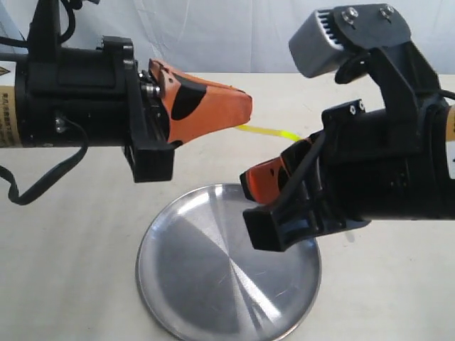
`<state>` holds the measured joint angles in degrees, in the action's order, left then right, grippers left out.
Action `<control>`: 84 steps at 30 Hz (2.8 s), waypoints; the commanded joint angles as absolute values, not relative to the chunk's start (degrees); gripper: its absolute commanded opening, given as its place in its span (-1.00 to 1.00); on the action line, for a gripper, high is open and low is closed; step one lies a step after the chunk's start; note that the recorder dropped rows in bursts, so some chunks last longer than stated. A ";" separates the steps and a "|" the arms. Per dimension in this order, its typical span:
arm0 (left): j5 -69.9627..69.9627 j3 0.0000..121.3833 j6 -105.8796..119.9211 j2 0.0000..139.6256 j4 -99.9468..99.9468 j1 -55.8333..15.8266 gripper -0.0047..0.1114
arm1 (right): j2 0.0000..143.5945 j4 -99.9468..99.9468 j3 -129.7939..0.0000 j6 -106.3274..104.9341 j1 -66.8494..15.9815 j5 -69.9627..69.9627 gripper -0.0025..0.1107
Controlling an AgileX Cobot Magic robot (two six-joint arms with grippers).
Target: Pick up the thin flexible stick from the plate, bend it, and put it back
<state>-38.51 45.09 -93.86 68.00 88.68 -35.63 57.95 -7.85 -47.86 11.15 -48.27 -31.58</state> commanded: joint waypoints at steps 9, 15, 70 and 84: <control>-38.31 45.24 -97.22 67.73 87.10 -35.51 -0.92 | 56.95 -2.85 -48.20 10.17 -48.04 -35.44 -0.96; -43.22 49.69 -92.26 64.61 79.55 -35.51 -0.92 | 61.35 0.00 -48.20 10.30 -48.04 -36.50 -0.96; -27.11 49.69 -99.88 40.41 99.95 -35.51 -0.92 | 99.62 11.70 -46.60 16.57 -48.04 -26.80 -0.95; -25.66 49.69 -99.88 40.41 99.95 -35.51 -0.92 | 92.48 10.27 -46.60 16.57 -48.04 -25.39 -0.48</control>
<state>-26.40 49.30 -99.84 40.78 100.04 -35.56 96.26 10.53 -46.48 16.66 -48.27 -24.67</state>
